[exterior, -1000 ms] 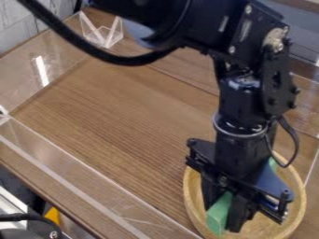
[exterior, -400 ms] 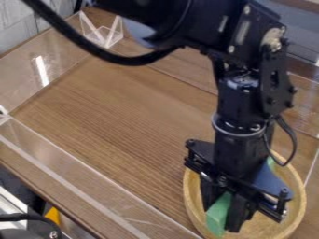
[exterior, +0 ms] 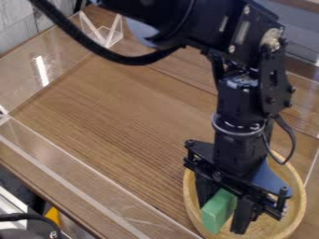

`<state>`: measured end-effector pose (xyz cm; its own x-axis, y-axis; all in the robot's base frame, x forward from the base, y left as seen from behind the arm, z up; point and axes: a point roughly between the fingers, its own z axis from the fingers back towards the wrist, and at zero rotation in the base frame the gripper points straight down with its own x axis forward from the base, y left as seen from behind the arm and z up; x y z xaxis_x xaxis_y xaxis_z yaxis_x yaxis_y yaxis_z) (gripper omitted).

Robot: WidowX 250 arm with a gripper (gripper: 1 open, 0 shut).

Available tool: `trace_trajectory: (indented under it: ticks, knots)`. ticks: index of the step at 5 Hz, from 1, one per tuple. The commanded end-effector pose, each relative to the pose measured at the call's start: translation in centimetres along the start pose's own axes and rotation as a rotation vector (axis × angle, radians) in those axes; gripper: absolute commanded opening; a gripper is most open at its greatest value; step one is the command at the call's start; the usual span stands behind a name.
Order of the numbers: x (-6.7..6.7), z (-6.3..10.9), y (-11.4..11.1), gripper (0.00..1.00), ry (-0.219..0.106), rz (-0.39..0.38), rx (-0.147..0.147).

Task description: Put the green block in the brown bowl

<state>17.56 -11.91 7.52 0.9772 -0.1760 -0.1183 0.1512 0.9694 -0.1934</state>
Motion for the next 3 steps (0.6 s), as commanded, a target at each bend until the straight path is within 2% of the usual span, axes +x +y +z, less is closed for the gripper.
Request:
trace_trajectory:
  ticks: [1,3]
  knots:
    - [0.83,0.97,-0.20,1.00,-0.036,0.011,-0.017]
    - [1.27,1.04,0.51,1.00,-0.045,0.047,-0.012]
